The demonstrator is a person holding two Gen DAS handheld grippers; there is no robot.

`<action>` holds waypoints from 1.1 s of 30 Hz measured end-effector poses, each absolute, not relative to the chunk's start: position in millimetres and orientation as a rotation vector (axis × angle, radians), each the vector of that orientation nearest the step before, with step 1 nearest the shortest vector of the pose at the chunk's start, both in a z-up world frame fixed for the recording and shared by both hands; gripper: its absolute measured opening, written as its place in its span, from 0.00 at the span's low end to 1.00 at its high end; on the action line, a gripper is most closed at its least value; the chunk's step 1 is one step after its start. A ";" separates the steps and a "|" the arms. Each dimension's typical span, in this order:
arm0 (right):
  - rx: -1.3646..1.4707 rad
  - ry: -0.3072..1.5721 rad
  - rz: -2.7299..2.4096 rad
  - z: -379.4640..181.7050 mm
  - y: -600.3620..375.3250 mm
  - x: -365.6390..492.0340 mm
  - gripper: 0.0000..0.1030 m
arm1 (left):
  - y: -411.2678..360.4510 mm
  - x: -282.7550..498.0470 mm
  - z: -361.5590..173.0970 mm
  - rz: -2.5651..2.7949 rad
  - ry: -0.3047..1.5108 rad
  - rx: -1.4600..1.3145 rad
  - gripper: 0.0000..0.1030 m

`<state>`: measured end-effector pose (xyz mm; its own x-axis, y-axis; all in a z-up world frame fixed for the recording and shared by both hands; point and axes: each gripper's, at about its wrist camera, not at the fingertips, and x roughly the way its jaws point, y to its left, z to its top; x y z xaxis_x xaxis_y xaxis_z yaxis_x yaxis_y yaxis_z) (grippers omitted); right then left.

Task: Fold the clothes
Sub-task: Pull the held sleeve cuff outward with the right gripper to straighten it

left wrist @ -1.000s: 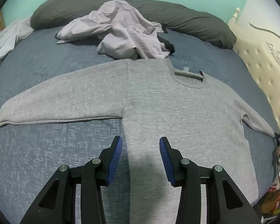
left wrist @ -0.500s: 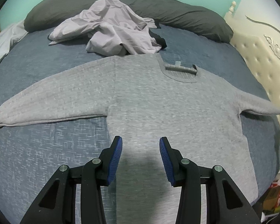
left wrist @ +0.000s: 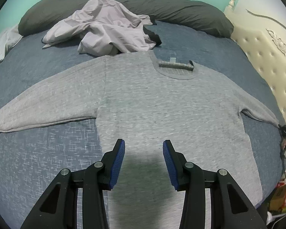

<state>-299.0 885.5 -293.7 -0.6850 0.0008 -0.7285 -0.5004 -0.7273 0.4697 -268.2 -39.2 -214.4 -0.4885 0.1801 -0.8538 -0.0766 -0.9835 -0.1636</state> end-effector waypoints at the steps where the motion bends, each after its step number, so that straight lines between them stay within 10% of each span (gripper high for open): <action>1: -1.057 0.982 2.456 -291.1 887.3 -298.6 0.04 | -36.4 -267.9 -213.9 2.581 -0.151 -1.498 0.44; 8: -0.981 0.972 2.498 -263.2 899.2 -304.4 0.34 | -24.5 -268.6 -214.5 2.566 -0.134 -1.496 0.44; 14: -1.205 0.790 2.493 -275.6 885.5 -339.7 0.36 | -15.8 -271.8 -220.3 2.555 -0.130 -1.507 0.44; 19: -1.192 0.649 2.521 -276.2 876.6 -345.2 0.05 | -10.4 -274.6 -226.6 2.544 -0.116 -1.523 0.44; 33: -1.145 0.466 2.384 -268.8 884.2 -397.6 0.03 | 1.7 -280.1 -242.8 2.518 -0.110 -1.550 0.44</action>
<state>-397.6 884.2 -268.8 -0.5528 0.2506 -0.7947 -0.5315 -0.8406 0.1046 -280.1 1.7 -242.8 -0.4391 0.1929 -0.8775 -0.1159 -0.9807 -0.1576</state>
